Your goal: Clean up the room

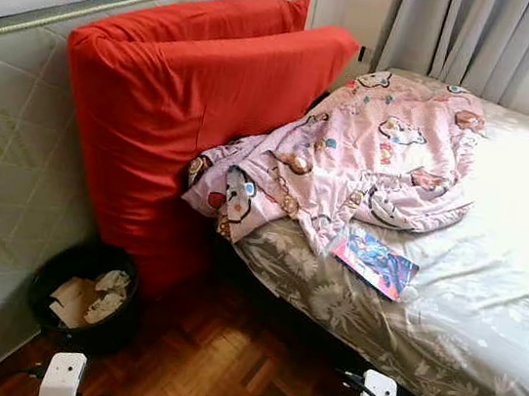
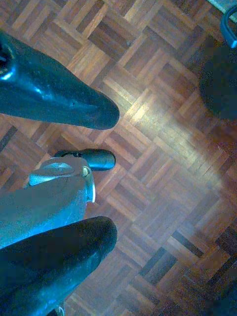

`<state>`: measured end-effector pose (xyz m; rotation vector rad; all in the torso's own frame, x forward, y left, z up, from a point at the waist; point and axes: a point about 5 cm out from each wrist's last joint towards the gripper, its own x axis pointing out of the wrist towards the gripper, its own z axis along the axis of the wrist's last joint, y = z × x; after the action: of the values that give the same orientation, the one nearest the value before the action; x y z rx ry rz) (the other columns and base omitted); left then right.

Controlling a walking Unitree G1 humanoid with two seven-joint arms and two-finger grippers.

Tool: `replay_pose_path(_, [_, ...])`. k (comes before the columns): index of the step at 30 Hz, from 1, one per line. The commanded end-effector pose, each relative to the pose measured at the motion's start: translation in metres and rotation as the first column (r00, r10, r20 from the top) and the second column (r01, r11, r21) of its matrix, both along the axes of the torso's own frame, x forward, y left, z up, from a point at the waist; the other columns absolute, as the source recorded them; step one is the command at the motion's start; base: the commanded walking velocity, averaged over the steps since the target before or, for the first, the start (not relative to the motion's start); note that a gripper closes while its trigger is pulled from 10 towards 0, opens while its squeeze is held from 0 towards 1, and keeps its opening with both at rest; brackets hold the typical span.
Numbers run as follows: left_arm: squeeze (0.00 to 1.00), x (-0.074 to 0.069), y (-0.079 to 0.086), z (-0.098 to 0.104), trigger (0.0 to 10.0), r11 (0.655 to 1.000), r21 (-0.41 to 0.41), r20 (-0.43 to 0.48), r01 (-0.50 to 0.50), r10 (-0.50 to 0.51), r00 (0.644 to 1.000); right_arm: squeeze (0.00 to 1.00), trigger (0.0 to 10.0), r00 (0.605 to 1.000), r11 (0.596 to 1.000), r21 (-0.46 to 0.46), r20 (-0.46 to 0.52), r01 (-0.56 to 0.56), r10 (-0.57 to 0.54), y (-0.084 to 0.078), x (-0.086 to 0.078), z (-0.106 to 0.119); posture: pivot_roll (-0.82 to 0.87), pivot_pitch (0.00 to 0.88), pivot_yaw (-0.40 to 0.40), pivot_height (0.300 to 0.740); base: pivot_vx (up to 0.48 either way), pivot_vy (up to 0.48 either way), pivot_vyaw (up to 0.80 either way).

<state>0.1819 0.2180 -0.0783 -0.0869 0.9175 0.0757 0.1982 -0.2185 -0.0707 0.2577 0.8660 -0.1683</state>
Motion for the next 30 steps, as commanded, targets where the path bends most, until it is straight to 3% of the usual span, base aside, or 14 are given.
replay_pose_path(1, [0.0,-0.004,0.001,-0.002,10.0,1.0,0.01,-0.014,0.004,-0.004,1.0,0.0,10.0,0.999,0.999,0.017,0.02,0.031,-0.031,-0.004,0.003,0.003,0.05,0.0,-0.019,0.74,0.0,0.0,0.0])
replay_pose_path(11, [0.0,-0.009,0.004,-0.003,10.0,1.0,0.011,-0.025,0.021,-0.021,0.999,0.0,10.0,0.999,0.999,0.038,0.03,0.029,-0.03,-0.002,0.005,0.003,0.05,0.0,0.007,0.74,0.0,0.0,-0.21])
replay_pose_path(17, [0.0,-0.01,0.002,-0.004,10.0,1.0,0.003,-0.011,0.009,-0.009,1.0,0.0,10.0,0.998,0.998,0.055,0.033,0.043,-0.045,-0.001,0.002,0.002,0.08,0.015,-0.012,0.74,0.0,0.0,0.0])
replay_pose_path(20, [0.0,-0.015,0.004,-0.005,10.0,1.0,0.005,-0.01,-0.005,0.005,1.0,0.0,10.0,1.0,0.999,0.041,-0.002,-0.019,0.019,-0.001,-0.003,-0.001,0.09,0.044,-0.034,0.74,0.0,0.0,0.0])
replay_pose_path(24, [0.0,-0.015,0.003,-0.005,10.0,1.0,0.003,-0.008,0.001,-0.001,1.0,0.0,10.0,1.0,0.999,0.039,-0.001,0.009,-0.009,-0.003,-0.005,-0.002,0.11,0.052,-0.038,0.74,0.0,0.0,0.0])
replay_pose_path(30, [0.0,-0.016,0.003,-0.006,10.0,1.0,-0.002,-0.015,0.02,-0.02,1.0,0.0,10.0,1.0,0.998,0.061,0.023,0.01,-0.012,0.0,-0.005,-0.001,0.09,0.075,0.003,0.74,0.082,0.0,0.0])
